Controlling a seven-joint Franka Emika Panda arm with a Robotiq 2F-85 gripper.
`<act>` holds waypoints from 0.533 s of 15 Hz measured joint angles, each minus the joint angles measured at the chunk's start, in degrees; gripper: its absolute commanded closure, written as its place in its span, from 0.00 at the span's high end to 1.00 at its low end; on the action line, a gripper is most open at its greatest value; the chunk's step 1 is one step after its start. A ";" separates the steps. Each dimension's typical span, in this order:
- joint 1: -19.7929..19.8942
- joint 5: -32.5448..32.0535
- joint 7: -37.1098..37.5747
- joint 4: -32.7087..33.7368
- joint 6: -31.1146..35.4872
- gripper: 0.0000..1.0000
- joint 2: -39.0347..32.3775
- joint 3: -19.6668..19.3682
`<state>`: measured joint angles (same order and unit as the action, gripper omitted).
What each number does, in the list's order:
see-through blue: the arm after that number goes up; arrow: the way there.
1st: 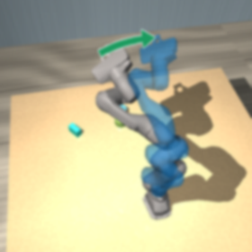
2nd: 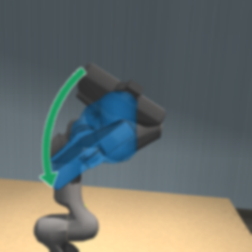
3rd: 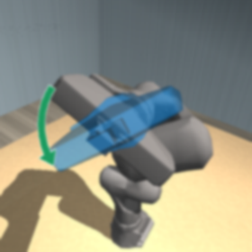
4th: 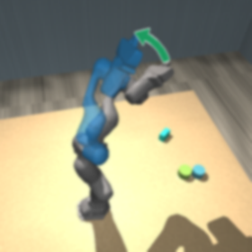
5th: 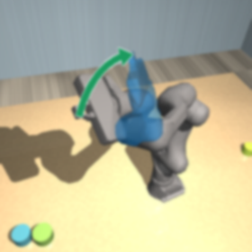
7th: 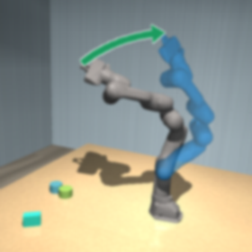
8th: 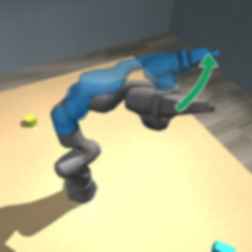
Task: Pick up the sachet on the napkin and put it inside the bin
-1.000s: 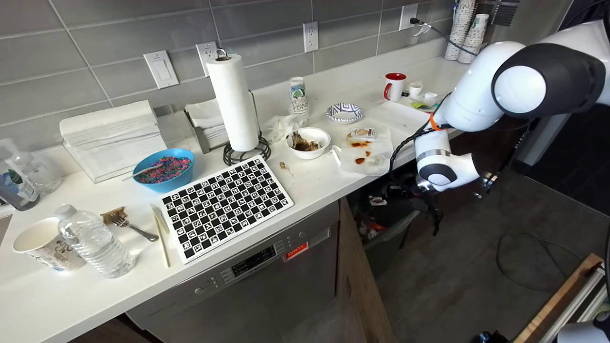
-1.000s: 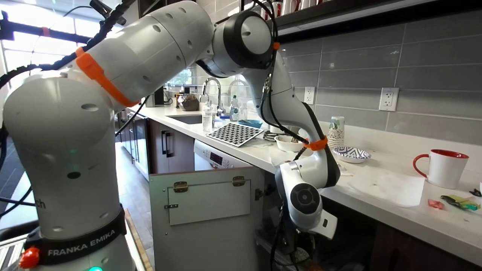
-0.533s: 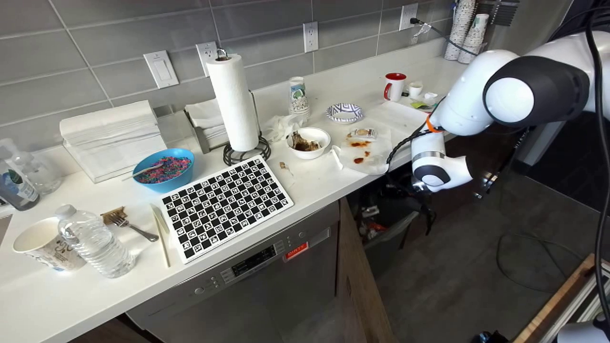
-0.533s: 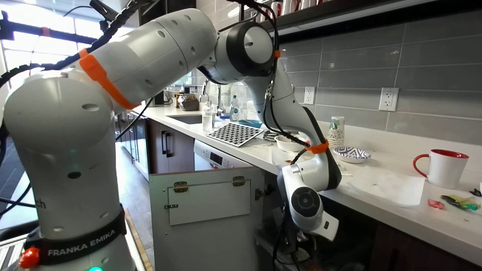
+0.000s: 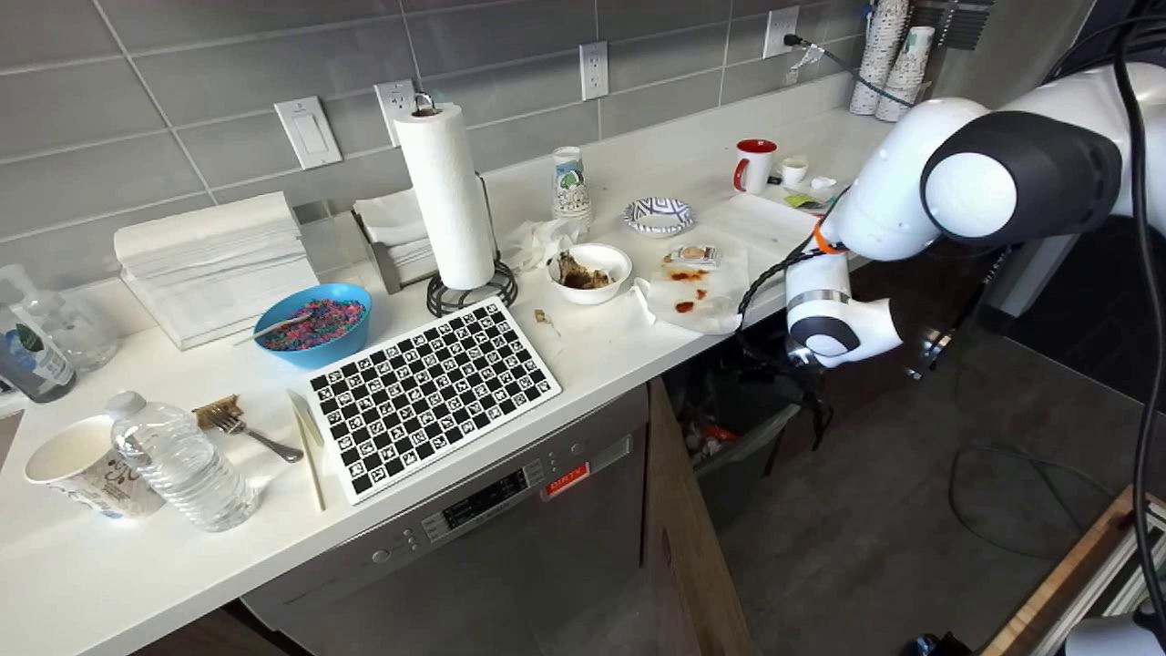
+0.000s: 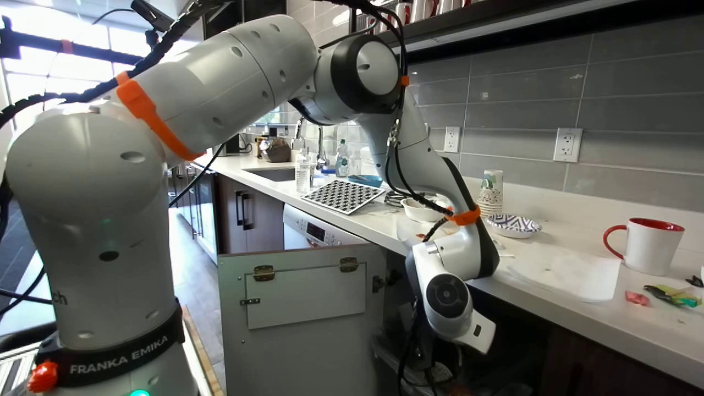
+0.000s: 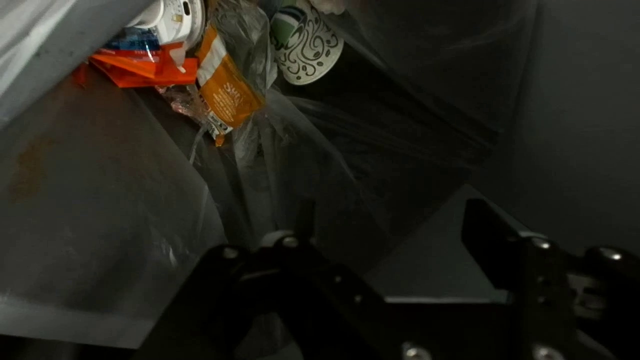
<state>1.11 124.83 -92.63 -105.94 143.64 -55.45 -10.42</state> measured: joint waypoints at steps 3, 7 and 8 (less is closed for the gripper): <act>-0.79 -5.78 2.91 -1.05 0.33 1.00 0.34 -0.55; -2.80 -20.78 11.06 -5.58 4.55 0.99 2.80 -1.18; -3.49 -24.75 13.55 -7.34 5.65 1.00 3.85 -1.33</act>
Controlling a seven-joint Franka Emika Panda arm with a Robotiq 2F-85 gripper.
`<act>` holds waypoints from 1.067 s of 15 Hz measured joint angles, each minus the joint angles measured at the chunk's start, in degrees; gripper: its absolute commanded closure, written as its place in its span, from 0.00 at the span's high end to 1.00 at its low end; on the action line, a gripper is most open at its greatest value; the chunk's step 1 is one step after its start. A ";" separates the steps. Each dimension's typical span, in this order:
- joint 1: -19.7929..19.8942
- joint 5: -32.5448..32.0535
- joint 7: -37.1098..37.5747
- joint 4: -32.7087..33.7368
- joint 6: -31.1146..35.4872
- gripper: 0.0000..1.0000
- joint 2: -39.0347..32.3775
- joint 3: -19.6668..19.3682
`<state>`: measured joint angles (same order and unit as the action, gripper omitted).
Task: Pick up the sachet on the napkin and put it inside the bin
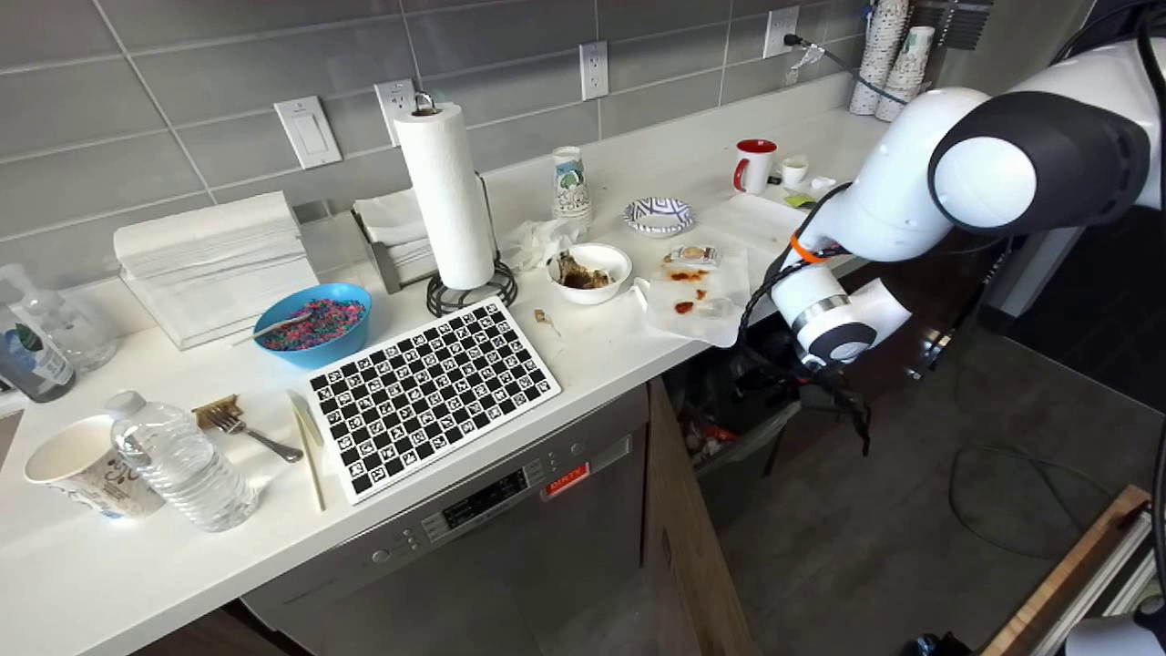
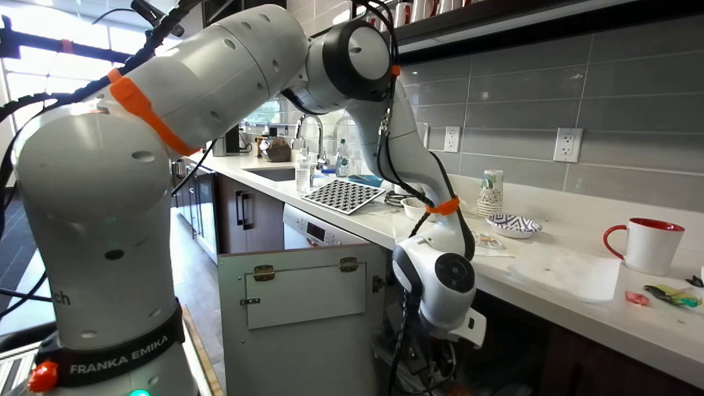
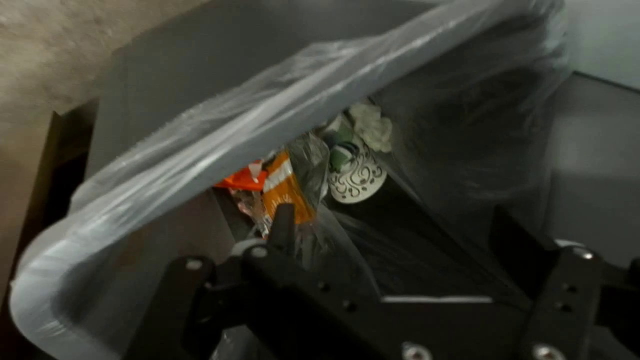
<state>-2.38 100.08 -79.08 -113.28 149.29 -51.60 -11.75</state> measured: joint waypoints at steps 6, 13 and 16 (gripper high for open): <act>-7.17 -24.93 18.52 -13.67 3.45 1.00 8.35 -4.26; -17.70 -35.08 22.83 -27.27 6.85 1.00 22.26 -11.65; -21.12 -38.92 22.83 -31.70 7.39 1.00 28.79 -13.98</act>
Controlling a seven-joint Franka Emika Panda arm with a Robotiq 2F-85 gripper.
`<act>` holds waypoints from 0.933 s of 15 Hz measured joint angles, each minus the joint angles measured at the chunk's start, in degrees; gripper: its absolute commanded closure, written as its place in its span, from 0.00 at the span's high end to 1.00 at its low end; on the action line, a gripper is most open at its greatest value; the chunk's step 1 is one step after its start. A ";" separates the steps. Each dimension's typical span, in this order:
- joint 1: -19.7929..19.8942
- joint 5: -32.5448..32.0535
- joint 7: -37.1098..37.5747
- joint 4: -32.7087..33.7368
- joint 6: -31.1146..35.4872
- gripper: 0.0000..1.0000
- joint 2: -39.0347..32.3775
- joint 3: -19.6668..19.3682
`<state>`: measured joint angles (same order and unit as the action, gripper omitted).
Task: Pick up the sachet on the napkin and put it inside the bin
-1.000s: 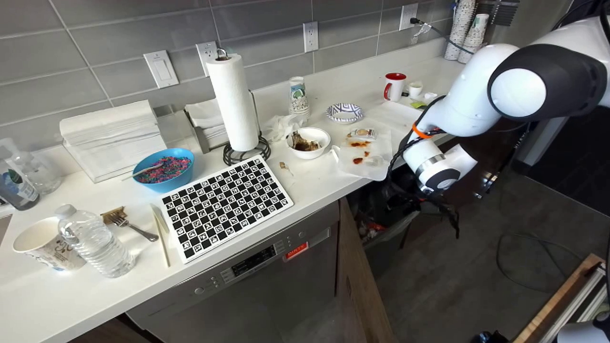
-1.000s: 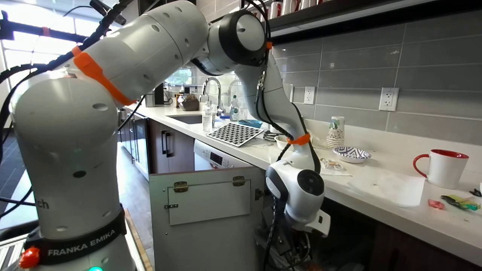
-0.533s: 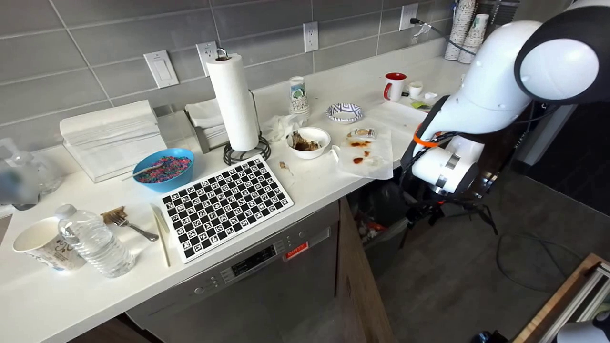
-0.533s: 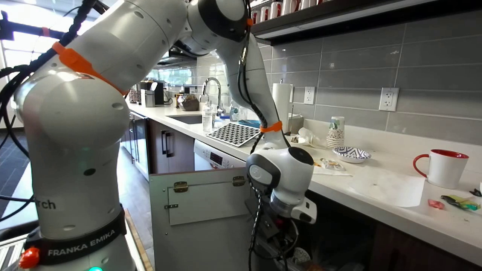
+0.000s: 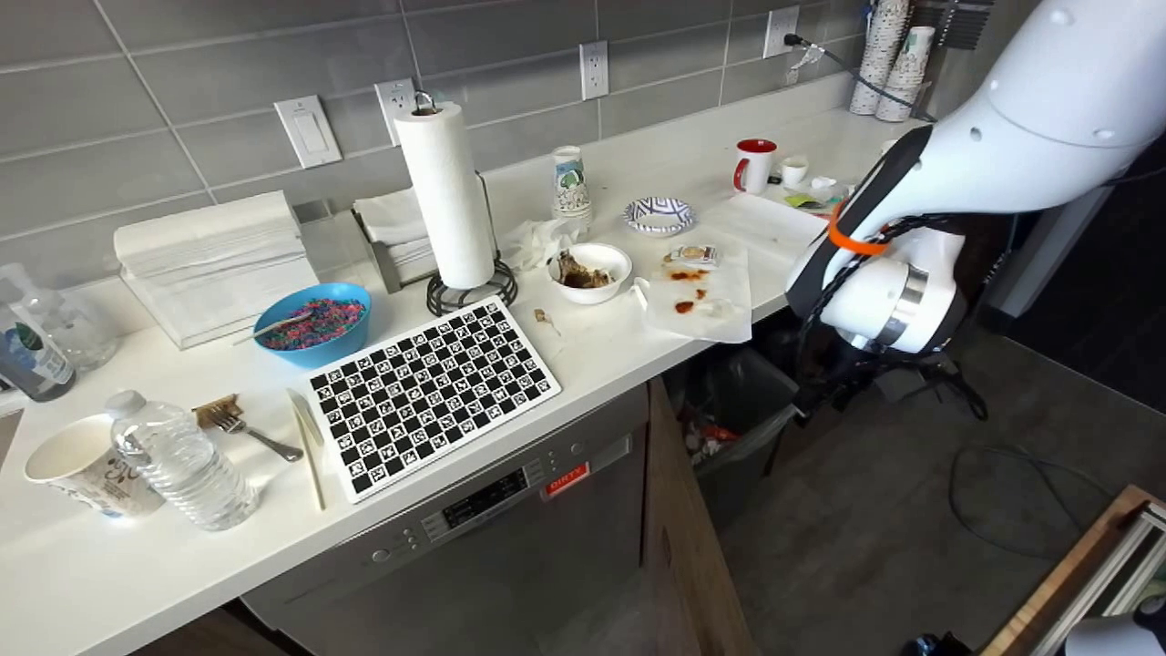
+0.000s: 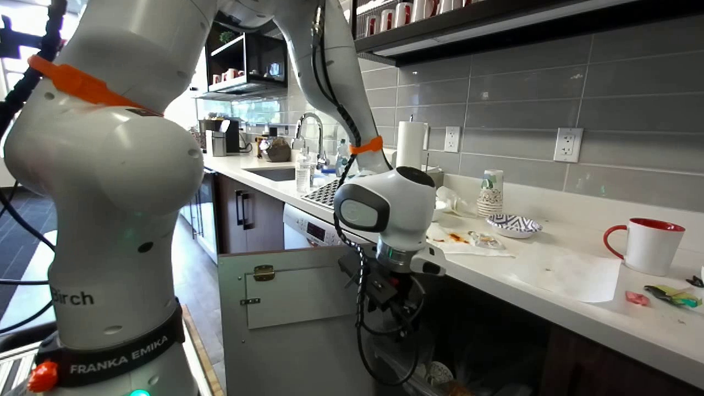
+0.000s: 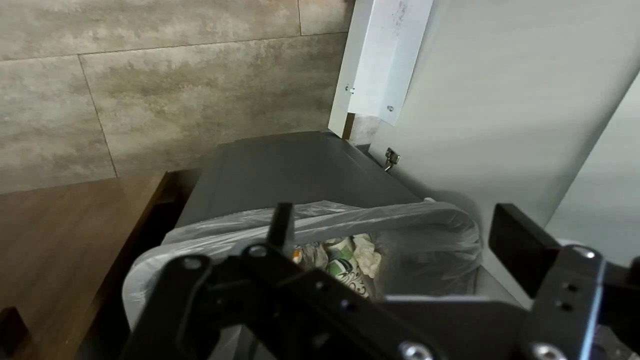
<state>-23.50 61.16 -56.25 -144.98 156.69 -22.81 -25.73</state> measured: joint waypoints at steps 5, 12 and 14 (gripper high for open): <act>0.33 -13.71 5.57 -6.79 4.84 1.00 9.55 1.42; -2.66 -21.41 10.99 -12.28 12.54 1.00 18.82 -0.41; -2.86 -21.21 10.89 -11.92 13.52 1.00 20.46 -0.36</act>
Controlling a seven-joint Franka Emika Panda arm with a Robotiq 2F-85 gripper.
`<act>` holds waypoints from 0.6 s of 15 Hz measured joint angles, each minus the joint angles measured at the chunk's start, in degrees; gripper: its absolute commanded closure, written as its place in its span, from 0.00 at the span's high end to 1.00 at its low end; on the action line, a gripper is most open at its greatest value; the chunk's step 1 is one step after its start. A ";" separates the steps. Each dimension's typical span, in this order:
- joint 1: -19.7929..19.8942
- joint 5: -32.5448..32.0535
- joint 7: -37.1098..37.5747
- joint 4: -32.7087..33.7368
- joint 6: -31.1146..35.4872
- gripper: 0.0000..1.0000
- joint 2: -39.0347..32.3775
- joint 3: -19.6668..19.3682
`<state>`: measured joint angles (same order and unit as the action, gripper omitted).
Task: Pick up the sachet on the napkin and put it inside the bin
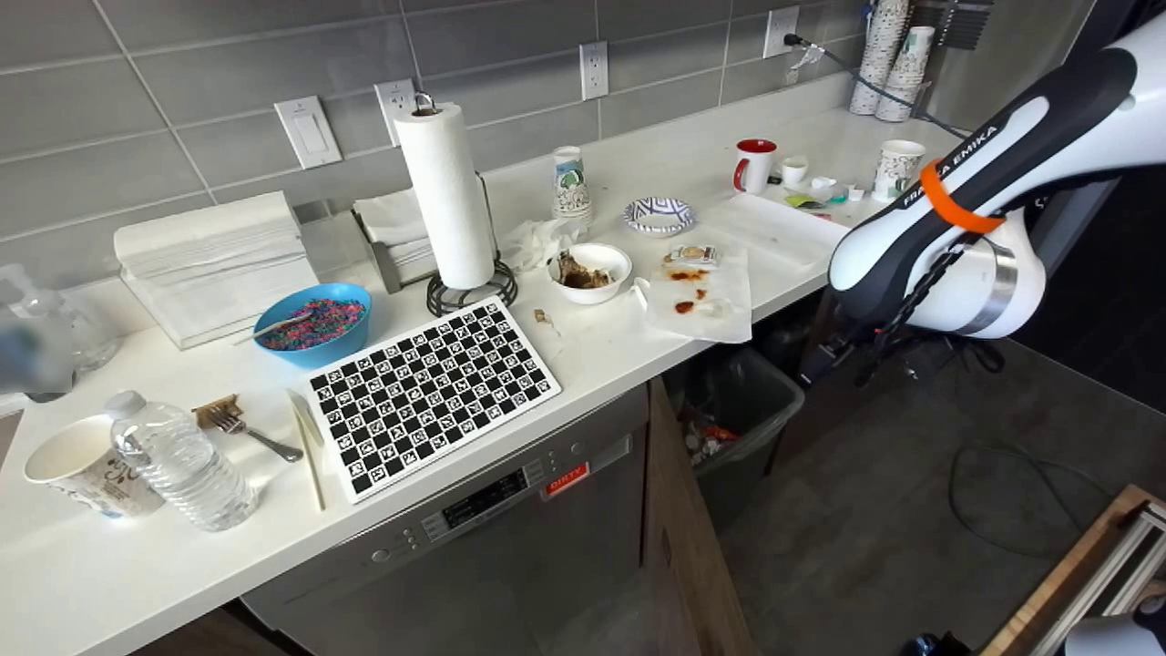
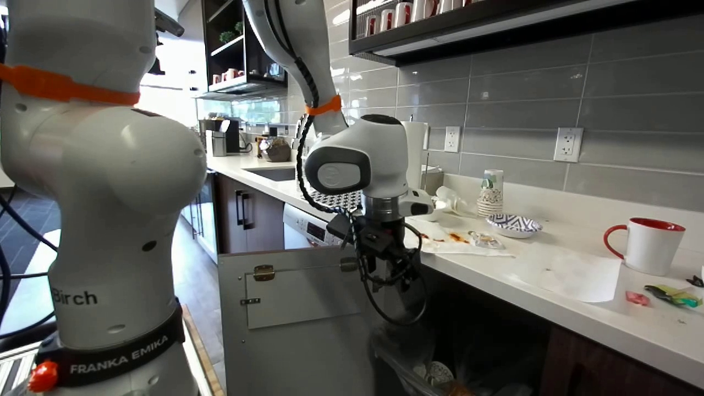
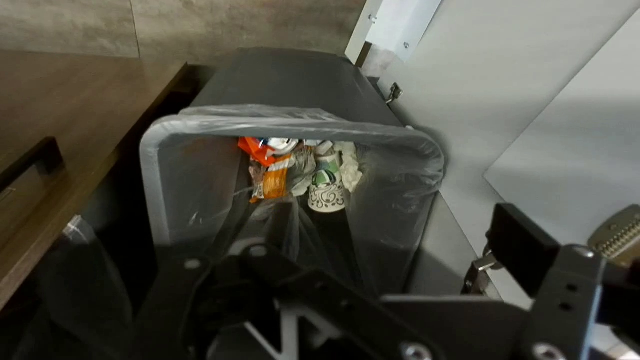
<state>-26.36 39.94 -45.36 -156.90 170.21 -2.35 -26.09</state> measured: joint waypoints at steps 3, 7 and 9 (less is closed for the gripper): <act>0.00 1.93 -1.76 -0.11 1.18 1.00 3.83 0.14; 0.07 4.73 -4.25 -0.35 1.51 1.00 7.95 0.27; 0.10 5.35 -4.61 -0.19 1.51 1.00 8.35 0.28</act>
<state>-26.27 45.29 -49.96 -157.09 171.72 6.00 -25.81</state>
